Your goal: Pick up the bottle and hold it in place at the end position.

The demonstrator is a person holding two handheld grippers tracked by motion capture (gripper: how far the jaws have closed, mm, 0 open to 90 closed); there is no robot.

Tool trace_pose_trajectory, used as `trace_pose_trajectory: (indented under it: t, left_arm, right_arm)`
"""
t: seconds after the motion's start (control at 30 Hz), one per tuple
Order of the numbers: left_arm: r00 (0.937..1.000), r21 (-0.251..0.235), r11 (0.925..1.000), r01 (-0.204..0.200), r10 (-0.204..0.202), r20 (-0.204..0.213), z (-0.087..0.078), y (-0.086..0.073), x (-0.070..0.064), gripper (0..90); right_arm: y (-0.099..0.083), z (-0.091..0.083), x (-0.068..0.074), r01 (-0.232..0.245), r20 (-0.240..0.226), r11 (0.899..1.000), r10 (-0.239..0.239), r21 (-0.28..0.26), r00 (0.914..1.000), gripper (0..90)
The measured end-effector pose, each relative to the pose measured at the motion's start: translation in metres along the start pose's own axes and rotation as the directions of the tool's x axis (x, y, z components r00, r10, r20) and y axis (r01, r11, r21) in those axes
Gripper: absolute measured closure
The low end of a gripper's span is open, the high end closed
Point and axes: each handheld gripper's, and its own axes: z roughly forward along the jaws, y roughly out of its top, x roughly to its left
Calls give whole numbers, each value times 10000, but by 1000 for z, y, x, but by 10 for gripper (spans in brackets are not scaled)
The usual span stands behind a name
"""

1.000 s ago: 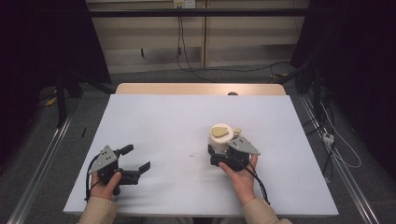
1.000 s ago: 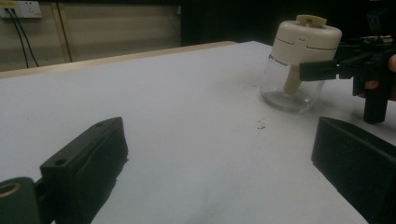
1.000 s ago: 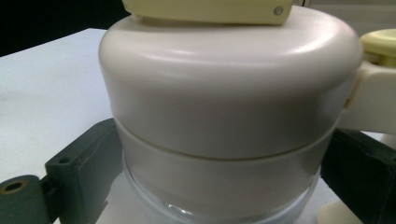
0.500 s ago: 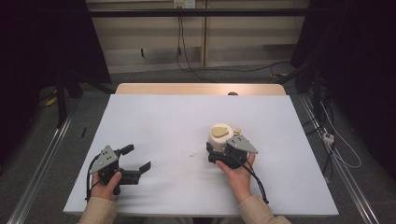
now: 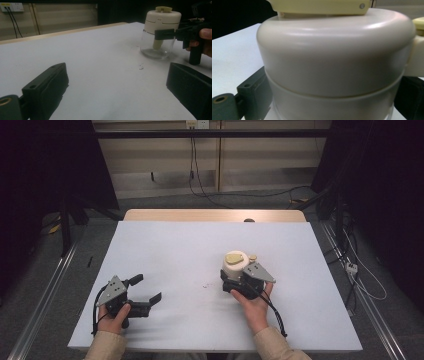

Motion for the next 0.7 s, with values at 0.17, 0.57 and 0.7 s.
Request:
trace_pose_trajectory:
  t: [0.17, 0.57, 0.7]
  left_arm:
    - [10000, -29, 10000, 33, -33, -16, -1, 0, 0, 34]
    - [10000, -73, 10000, -24, 24, -36, -1, 0, 0, 34]
    - [10000, -170, 9999, -9, 8, -41, -2, 1, 0, 34]
  right_arm:
    - [-1, 2, 2, -59, -119, 9998, 57, -179, 9999, 55]
    - [11, 7, 4, -39, -611, 9983, 3, -584, 9981, 55]
    - [13, 12, 6, -32, -848, 9979, -24, -652, 9964, 55]
